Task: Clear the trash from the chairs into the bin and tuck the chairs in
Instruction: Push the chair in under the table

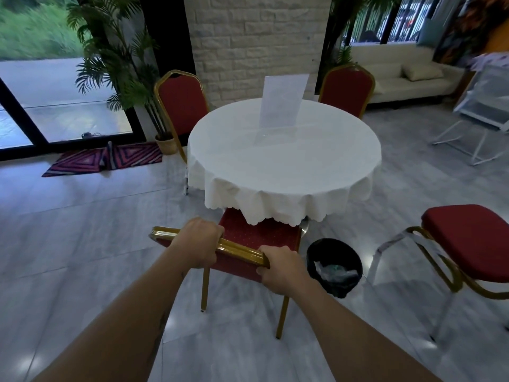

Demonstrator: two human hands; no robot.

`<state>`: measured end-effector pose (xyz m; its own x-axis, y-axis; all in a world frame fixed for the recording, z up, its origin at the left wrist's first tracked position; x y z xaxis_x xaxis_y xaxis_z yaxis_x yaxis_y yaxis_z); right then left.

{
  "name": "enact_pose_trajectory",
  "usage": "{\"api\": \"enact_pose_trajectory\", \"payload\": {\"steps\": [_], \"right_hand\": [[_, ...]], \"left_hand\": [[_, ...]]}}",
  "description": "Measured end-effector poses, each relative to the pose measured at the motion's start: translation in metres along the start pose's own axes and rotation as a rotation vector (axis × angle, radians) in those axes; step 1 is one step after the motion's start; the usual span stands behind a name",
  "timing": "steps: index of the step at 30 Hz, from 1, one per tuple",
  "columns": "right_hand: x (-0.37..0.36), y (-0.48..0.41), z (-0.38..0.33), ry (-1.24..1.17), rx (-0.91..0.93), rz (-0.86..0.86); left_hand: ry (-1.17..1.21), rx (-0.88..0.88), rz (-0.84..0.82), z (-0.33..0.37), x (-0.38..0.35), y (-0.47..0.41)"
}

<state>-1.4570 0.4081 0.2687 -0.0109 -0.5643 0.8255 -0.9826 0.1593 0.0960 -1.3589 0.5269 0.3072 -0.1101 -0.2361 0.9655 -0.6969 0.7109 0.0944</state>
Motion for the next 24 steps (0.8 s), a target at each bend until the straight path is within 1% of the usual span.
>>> {"api": "enact_pose_trajectory", "payload": {"steps": [6, 16, 20, 24], "right_hand": [[0.007, -0.021, 0.017, -0.039, -0.061, 0.005], [0.016, -0.045, 0.027, -0.093, -0.058, 0.011], [0.014, -0.049, 0.03, -0.13, -0.055, 0.004], [0.013, -0.05, 0.032, -0.169, -0.041, -0.016]], "left_hand": [[-0.007, 0.016, -0.003, 0.001, 0.002, -0.029], [0.026, 0.051, 0.029, -0.007, 0.011, -0.056], [0.042, 0.072, 0.013, -0.008, 0.01, -0.06], [0.062, 0.11, -0.045, -0.005, 0.009, -0.056]]}}
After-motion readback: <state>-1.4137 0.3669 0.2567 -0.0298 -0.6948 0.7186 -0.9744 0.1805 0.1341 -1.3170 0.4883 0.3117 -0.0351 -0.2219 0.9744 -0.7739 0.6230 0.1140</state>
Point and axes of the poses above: each hand's wrist, its own y-axis away from the middle knuckle, its own x-axis out of the back of the hand, z = x × y, the point moved 10 cm from there along -y, towards the middle knuckle, and after that the axes turned 7 degrees about -y, right-handed, at the moved point
